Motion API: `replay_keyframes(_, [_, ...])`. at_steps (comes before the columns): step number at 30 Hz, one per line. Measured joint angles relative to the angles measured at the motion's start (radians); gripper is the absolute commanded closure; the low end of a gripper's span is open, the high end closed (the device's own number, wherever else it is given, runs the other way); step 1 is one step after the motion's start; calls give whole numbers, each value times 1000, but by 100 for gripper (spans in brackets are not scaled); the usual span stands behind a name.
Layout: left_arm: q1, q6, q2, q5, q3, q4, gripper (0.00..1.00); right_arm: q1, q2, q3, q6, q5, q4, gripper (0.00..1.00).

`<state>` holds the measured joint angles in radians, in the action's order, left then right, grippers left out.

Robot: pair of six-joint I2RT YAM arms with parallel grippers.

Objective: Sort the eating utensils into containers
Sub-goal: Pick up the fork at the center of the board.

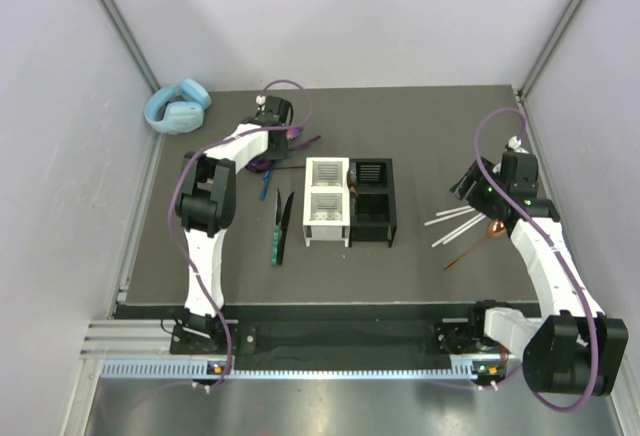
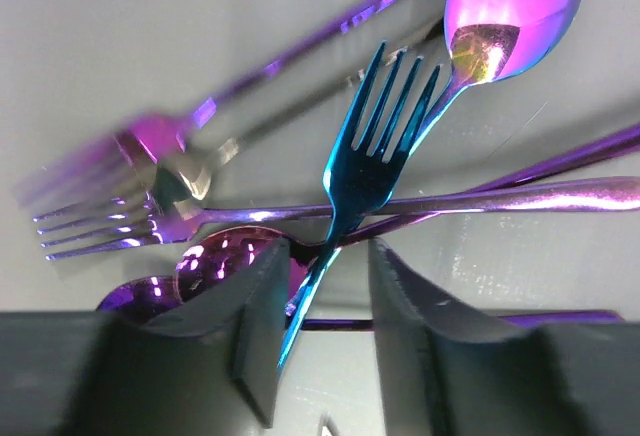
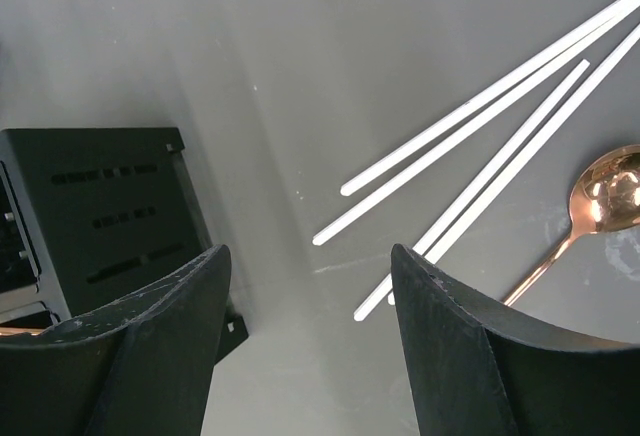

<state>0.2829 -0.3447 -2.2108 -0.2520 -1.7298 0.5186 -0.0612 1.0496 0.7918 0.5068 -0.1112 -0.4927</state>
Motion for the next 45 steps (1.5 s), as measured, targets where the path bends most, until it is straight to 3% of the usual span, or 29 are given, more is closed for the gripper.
replay_keyframes(3, [0,7,0,-3,0,0,75,0,0,0,-1,-1,0,35])
replay_keyframes(6, [0,10,0,-5,-3,-1,100,0,0,-8,-1,-5,6,35])
replay_keyframes(26, [-2,6,77,55,65,-2,100,0,21,-38,-2,-19,43,35])
replay_keyframes(38, [-1,-23,307,124,176,-11,100,0,50,-57,-1,-26,66,32])
replay_keyframes(45, [-1,-39,558,129,331,-47,100,0,51,-66,-1,-26,80,32])
